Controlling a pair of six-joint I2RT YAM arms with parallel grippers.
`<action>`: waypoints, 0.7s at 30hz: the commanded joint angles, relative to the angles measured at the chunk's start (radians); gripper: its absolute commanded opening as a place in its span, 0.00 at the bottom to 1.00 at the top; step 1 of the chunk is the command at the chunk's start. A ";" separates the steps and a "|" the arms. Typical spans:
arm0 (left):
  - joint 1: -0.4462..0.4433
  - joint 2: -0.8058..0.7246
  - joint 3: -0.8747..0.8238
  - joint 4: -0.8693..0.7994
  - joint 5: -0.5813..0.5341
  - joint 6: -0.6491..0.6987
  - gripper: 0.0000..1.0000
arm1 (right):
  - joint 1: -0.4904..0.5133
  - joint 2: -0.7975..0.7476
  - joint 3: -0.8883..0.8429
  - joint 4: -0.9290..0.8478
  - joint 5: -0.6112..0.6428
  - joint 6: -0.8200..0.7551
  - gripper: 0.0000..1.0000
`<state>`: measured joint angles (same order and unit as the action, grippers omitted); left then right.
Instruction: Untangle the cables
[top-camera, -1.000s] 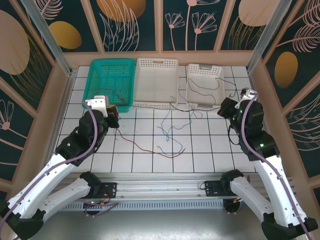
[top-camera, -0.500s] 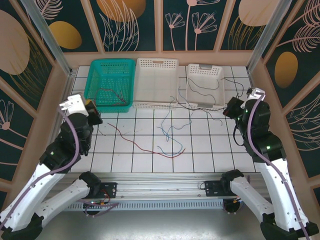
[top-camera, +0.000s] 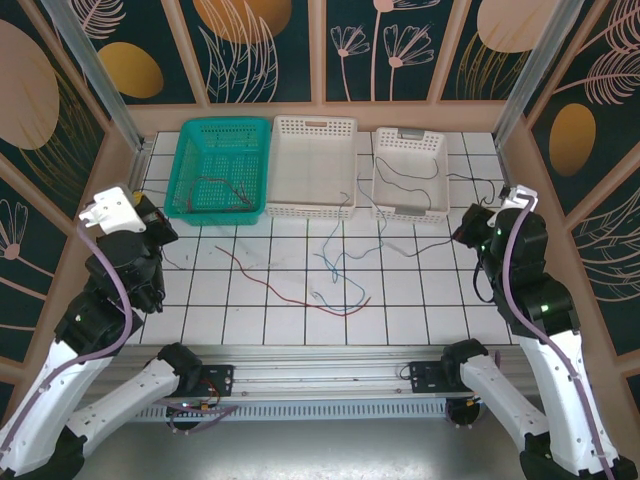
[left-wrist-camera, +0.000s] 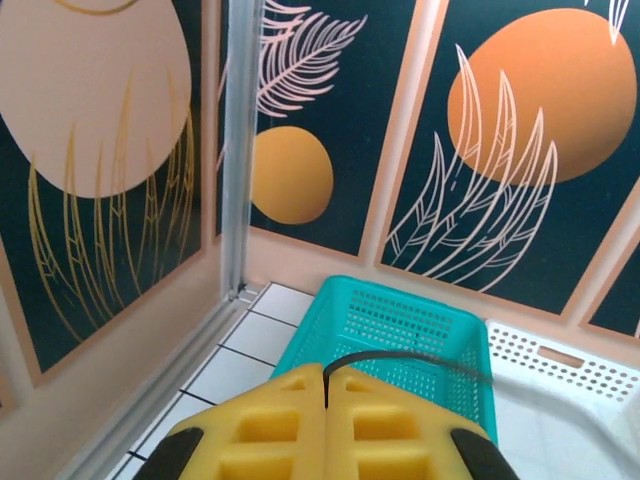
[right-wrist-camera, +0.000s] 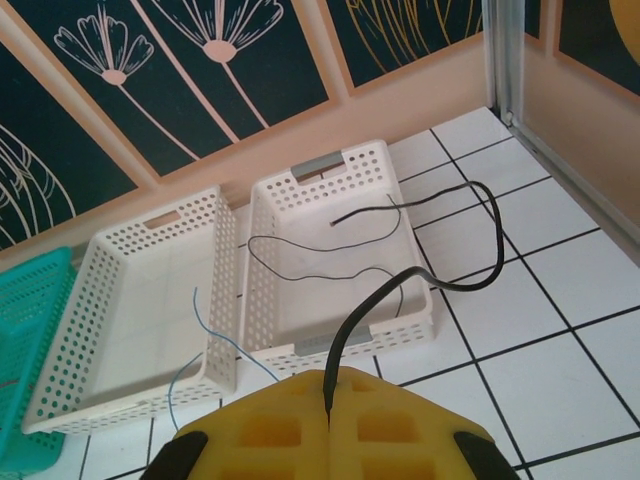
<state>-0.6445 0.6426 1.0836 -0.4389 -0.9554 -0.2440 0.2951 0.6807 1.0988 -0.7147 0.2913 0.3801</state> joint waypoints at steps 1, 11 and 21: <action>0.007 -0.008 0.052 0.042 -0.067 0.066 0.00 | -0.010 -0.004 -0.016 -0.022 0.017 -0.021 0.00; 0.006 0.026 0.066 0.021 0.125 -0.034 0.00 | -0.016 0.117 0.033 0.072 -0.113 -0.025 0.00; 0.008 0.096 -0.016 0.103 0.321 -0.102 0.00 | -0.063 0.442 0.134 0.234 -0.298 -0.009 0.00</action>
<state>-0.6415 0.7250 1.0824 -0.3946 -0.7101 -0.3096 0.2600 1.0710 1.1843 -0.5632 0.0727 0.3717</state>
